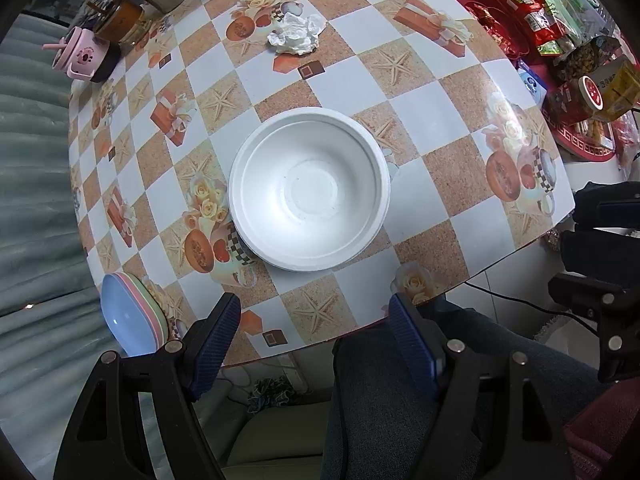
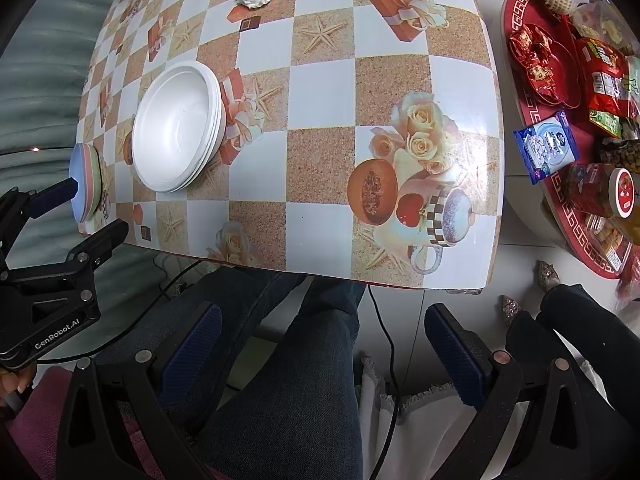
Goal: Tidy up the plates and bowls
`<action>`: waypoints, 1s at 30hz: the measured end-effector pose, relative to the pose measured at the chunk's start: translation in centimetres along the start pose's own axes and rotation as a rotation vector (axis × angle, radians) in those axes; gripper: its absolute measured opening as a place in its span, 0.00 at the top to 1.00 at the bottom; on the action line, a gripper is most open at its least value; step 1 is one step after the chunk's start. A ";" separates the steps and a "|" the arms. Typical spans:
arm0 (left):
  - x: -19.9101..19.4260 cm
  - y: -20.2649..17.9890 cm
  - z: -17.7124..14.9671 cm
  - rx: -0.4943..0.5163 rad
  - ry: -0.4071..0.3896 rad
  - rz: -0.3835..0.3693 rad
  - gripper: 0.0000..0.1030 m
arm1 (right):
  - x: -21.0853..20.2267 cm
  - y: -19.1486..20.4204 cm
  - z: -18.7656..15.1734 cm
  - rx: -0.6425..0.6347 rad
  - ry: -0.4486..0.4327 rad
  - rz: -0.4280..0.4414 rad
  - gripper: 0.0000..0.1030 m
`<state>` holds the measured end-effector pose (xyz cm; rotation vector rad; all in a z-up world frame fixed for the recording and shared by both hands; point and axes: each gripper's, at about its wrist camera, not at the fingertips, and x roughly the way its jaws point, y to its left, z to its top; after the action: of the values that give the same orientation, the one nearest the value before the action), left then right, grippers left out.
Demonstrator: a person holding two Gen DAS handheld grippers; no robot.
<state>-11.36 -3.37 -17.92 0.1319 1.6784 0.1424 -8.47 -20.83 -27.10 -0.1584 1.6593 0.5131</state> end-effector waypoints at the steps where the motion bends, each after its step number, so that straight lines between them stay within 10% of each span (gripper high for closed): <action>1: 0.0 0.0 -0.1 0.003 -0.001 0.001 0.23 | 0.0 0.0 -0.1 0.001 -0.001 0.000 0.01; 30: 0.5 1.0 0.2 -0.069 0.015 -0.015 0.23 | 0.2 0.7 1.0 -0.032 0.021 -0.010 0.01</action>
<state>-11.18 -2.28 -18.28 0.0667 1.6870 0.1909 -7.86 -19.70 -27.19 -0.1968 1.6706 0.5323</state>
